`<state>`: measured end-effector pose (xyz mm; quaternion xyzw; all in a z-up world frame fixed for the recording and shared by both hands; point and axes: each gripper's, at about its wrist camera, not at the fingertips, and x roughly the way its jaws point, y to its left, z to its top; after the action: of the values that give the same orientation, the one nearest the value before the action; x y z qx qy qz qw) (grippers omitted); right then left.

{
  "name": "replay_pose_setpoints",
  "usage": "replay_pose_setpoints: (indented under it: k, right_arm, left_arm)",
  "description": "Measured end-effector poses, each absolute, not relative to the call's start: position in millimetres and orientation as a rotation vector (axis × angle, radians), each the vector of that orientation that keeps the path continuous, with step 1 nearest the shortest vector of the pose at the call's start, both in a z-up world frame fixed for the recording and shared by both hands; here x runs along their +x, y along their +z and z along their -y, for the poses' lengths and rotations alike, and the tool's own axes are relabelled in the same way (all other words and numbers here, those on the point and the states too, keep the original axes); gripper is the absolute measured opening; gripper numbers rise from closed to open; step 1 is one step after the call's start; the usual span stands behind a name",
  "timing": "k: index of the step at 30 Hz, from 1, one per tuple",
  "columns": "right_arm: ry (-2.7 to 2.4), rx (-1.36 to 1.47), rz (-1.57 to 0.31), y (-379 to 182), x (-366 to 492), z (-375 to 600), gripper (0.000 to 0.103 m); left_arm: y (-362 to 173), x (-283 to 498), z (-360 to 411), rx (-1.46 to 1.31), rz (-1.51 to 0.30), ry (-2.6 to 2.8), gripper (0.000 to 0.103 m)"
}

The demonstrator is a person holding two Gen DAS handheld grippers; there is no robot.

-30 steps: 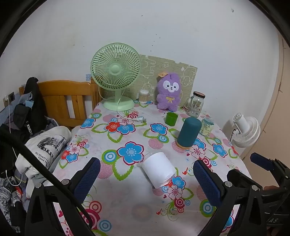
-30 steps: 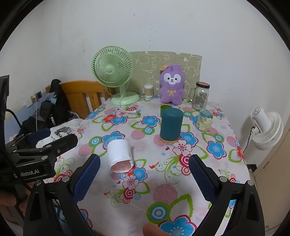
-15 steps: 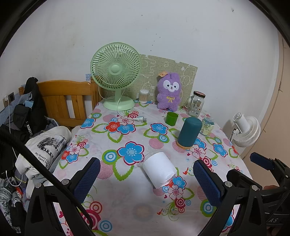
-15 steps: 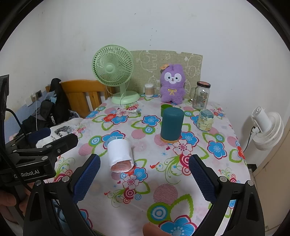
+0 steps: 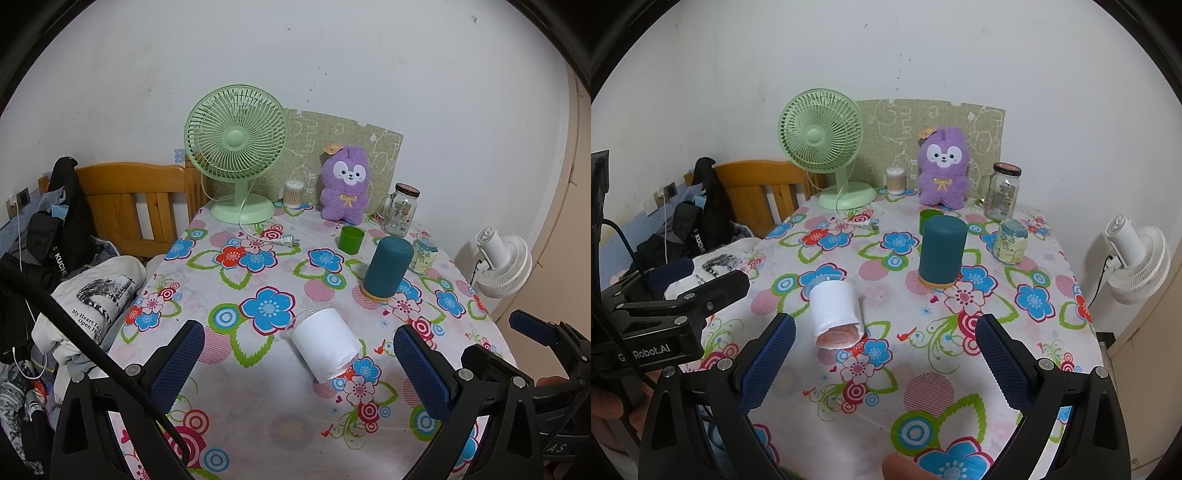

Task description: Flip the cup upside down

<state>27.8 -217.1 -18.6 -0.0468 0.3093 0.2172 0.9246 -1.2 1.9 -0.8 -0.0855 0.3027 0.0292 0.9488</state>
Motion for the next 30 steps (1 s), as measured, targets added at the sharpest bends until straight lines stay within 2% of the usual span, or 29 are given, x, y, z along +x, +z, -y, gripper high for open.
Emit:
replay_pose_setpoints:
  k: [30]
  right_arm:
    - [0.455, -0.110, -0.679, -30, 38, 212, 0.099]
  left_arm:
    - [-24, 8, -6, -0.167, -0.659, 0.072, 0.103]
